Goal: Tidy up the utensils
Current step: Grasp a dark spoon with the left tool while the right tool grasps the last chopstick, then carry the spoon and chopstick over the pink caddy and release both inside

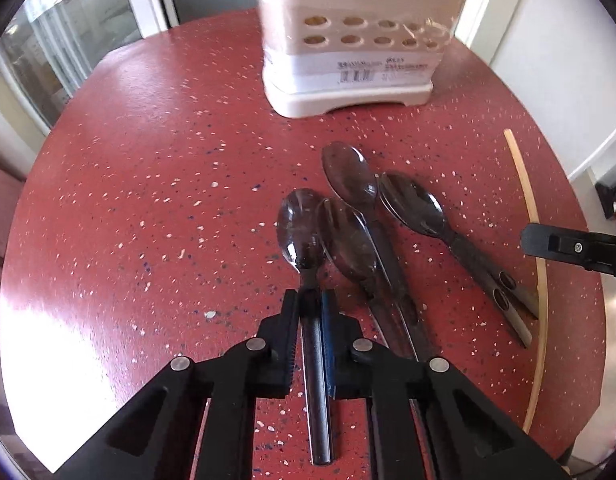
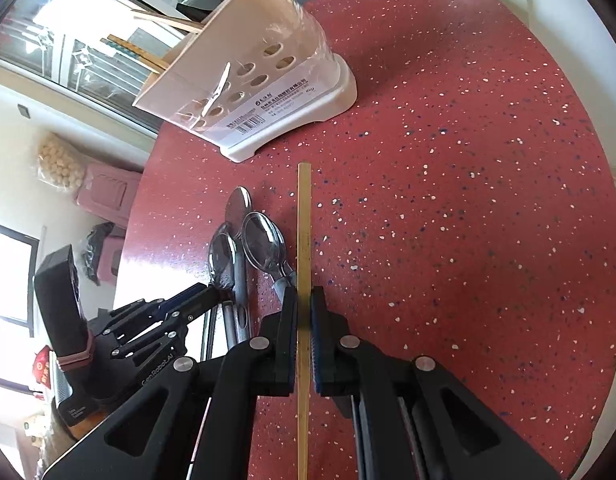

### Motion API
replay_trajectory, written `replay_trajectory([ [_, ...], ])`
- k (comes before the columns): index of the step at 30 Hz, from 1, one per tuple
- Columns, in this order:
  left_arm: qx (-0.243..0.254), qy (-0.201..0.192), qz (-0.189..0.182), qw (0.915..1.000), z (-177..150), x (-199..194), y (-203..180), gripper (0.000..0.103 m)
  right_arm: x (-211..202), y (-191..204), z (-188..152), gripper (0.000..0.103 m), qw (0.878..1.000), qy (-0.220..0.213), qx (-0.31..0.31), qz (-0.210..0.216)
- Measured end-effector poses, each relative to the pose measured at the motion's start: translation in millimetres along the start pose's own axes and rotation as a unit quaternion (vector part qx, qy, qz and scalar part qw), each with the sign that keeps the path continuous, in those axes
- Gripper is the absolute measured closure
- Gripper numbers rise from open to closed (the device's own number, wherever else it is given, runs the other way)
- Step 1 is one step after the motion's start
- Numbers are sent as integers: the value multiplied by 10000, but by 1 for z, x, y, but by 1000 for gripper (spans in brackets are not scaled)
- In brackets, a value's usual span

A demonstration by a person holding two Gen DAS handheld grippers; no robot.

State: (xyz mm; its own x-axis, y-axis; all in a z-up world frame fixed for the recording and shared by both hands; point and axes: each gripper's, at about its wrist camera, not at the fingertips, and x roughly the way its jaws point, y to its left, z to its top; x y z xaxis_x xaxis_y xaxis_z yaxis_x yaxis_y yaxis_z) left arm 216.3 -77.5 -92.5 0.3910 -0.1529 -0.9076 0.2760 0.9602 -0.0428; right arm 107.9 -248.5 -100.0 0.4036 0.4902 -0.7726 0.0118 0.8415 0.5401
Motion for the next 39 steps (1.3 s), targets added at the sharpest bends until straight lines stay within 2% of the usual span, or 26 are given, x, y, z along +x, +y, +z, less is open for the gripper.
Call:
replay_trajectory([
  [5, -312, -531, -163, 9980, -19, -24, 10, 62, -10, 0, -4, 96, 9999, -89, -132, 37],
  [10, -525, -1114, -214, 9922, -34, -54, 15, 62, -19, 1, -9, 96, 9995, -222, -202, 60],
  [18, -733, -2002, -287, 9766, -38, -105, 20, 62, -46, 17, -8, 96, 9956, -690, -628, -75],
  [27, -917, -2815, -524, 9537, 0, -155, 29, 62, -84, 49, 20, 96, 9852, -1348, -1048, -161],
  [30, -1004, -3035, -613, 9455, 26, -165, 35, 62, -96, 62, 40, 96, 9803, -1590, -1157, -161],
  [35, -1146, -3343, -781, 9322, 68, -169, 45, 62, -116, 84, 79, 96, 9710, -2028, -1265, -57],
  [39, -1177, -3567, -794, 9234, 100, -156, 45, 62, -128, 104, 113, 96, 9596, -2429, -1418, 58],
])
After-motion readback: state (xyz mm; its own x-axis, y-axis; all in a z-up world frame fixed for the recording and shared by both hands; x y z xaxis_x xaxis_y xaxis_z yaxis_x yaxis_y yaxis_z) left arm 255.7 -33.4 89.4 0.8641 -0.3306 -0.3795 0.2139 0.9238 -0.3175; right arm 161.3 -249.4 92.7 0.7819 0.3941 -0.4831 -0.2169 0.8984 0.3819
